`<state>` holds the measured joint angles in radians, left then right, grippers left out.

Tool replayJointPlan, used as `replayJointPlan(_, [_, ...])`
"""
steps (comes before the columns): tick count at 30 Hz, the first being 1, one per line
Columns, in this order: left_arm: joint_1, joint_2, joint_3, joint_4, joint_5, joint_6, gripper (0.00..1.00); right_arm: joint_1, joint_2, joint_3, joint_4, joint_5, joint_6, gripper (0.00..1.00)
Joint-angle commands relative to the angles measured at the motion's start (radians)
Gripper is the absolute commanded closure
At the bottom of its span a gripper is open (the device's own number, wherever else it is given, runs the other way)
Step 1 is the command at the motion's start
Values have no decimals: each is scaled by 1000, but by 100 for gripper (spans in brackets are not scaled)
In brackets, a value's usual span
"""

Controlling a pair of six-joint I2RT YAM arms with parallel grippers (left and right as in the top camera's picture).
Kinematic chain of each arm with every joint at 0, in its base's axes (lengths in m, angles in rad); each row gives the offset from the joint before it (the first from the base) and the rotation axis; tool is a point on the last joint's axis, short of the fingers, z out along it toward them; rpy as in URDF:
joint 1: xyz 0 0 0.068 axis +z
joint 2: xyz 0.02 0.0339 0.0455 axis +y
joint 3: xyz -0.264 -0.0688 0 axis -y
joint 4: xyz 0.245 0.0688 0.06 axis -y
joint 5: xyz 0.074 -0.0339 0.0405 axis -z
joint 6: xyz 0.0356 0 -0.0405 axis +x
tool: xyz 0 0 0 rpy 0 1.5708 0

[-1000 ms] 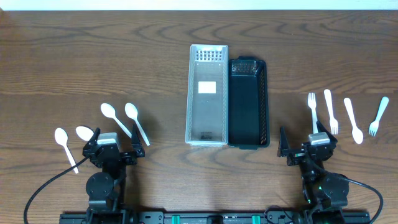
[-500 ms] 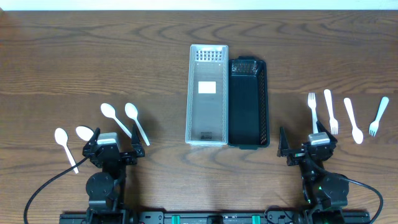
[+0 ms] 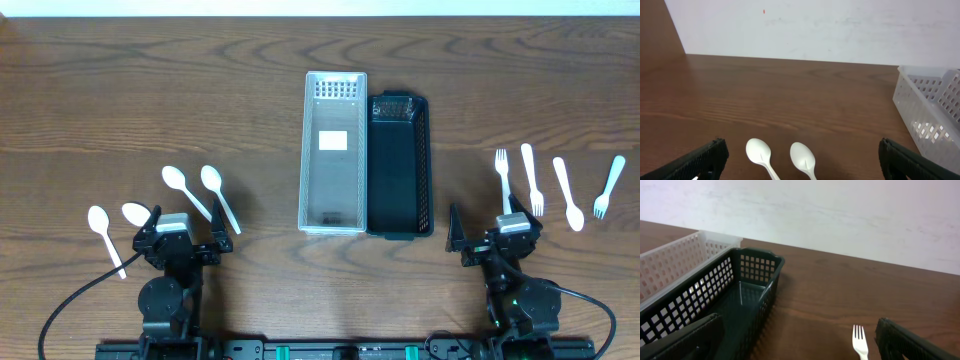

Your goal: Pack container

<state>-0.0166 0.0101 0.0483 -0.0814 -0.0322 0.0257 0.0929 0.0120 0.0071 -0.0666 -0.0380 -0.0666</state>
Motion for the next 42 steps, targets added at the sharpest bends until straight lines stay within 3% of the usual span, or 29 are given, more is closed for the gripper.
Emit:
replayJointPlan(1, [5, -5, -33, -13, -1, -4, 2, 3, -6, -2, -4, -11, 2, 1])
replayJointPlan(21, [5, -5, -33, -13, -1, -4, 2, 3, -6, -2, -5, -13, 11, 1])
replayJointPlan(26, [5, -5, -33, -13, -2, -4, 2, 3, -3, -2, -5, -19, 230, 1])
replayJointPlan(31, [5, -5, -33, -10, -1, -5, 2, 3, 26, 14, -27, -19, 258, 1])
replayJointPlan(34, [5, -5, -29, -14, -2, -28, 2, -2, 74, 98, -130, -14, 256, 1])
replayJointPlan(37, [5, 2, 5, -72, -1, -127, 2, -16, 163, 225, -250, 18, 254, 1])
replayJointPlan(42, [5, 93, 174, -201, -1, -218, 2, -54, 415, 504, -427, 34, 235, 1])
